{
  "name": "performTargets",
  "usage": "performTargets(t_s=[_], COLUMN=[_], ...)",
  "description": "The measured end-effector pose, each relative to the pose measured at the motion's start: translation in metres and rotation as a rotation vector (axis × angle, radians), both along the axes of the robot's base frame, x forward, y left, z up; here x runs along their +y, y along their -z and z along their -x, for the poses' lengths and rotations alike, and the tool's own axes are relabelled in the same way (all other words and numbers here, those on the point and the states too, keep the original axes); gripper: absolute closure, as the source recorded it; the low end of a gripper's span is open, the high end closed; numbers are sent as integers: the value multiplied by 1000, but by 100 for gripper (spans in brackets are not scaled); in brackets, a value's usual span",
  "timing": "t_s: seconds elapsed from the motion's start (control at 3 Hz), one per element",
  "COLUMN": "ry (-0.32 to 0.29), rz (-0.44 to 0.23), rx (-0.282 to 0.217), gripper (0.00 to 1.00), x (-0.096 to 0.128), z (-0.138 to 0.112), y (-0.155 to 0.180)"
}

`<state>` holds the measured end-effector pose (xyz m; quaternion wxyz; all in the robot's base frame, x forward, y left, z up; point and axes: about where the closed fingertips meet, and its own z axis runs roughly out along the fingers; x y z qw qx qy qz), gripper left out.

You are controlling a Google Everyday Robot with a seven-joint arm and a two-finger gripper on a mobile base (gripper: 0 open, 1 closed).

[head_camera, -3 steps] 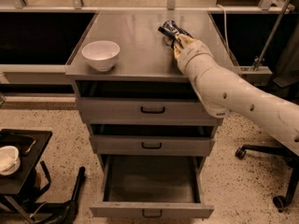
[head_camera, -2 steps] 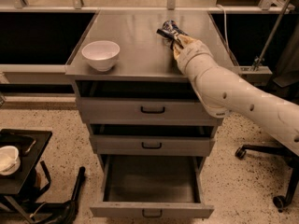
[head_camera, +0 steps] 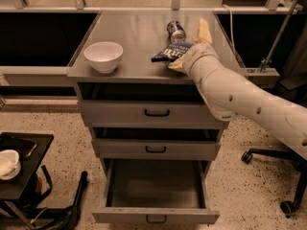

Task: Pick blue chip bag from bottom drawer and place on counter

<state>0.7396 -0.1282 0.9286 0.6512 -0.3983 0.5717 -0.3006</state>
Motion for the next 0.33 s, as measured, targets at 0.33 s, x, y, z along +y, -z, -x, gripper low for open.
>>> performTargets(t_s=[0.33], ry=[0], rz=[0], rx=[0], gripper=[0], x=[0], z=[0], y=[0])
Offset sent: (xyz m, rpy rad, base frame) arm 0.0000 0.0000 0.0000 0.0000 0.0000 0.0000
